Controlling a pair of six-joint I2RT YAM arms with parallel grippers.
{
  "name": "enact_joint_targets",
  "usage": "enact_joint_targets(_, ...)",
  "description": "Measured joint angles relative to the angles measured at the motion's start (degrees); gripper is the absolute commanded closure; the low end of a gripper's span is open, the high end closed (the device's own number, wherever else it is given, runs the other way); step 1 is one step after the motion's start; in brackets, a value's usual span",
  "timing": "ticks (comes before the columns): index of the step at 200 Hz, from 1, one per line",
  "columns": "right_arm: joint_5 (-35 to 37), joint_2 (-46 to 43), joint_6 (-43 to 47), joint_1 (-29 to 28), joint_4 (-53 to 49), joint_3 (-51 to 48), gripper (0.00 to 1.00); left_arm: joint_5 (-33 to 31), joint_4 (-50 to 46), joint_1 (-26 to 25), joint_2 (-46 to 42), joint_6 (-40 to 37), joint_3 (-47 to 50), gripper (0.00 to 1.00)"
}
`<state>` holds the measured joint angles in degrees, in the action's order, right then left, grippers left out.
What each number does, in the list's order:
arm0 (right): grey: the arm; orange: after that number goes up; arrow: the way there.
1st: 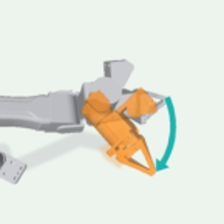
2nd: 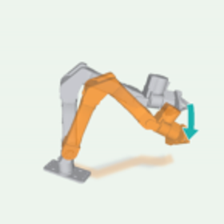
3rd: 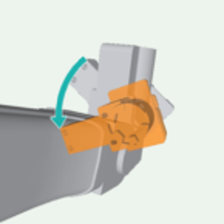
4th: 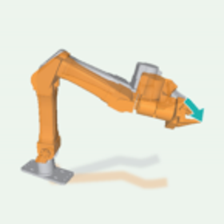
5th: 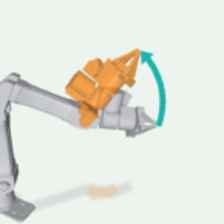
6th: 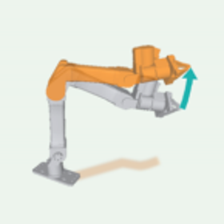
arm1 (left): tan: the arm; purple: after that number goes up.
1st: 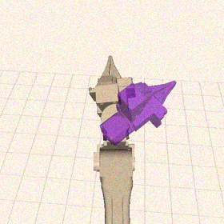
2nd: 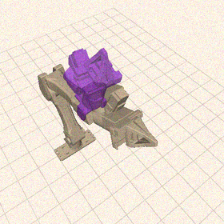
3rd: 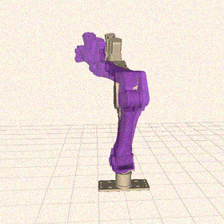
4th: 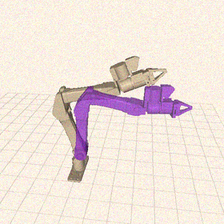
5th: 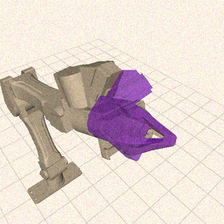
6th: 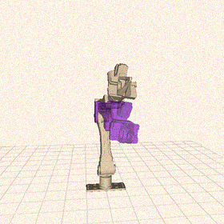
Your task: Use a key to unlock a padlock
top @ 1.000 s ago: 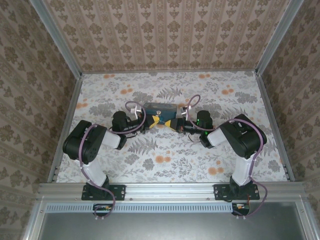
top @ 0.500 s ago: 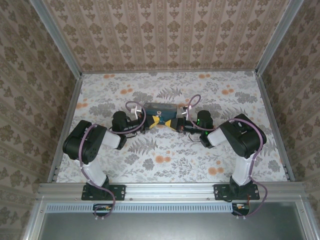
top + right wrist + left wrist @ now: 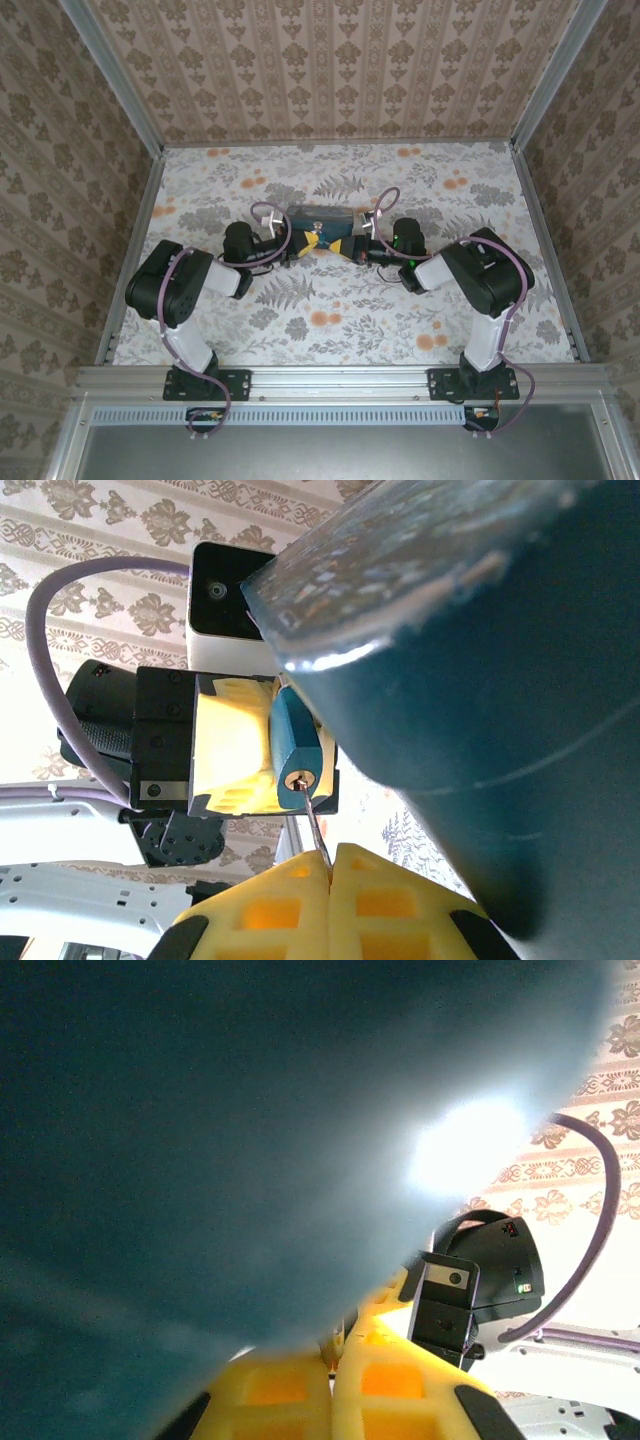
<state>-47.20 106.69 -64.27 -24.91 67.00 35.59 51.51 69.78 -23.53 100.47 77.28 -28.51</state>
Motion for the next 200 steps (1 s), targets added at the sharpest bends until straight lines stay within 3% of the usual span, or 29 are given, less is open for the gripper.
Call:
enact_joint_targets(79, -0.1, -0.7, 1.1, 0.0, -1.1, 0.1, 1.00, 0.2, 0.1, 0.0, 0.0, 0.4, 0.0, 1.00)
enact_joint_targets(200, -0.4, -3.5, 5.7, -0.1, -10.5, 2.6, 1.00, 0.7, 0.0, 0.1, 0.0, 0.4, -0.6, 1.00)
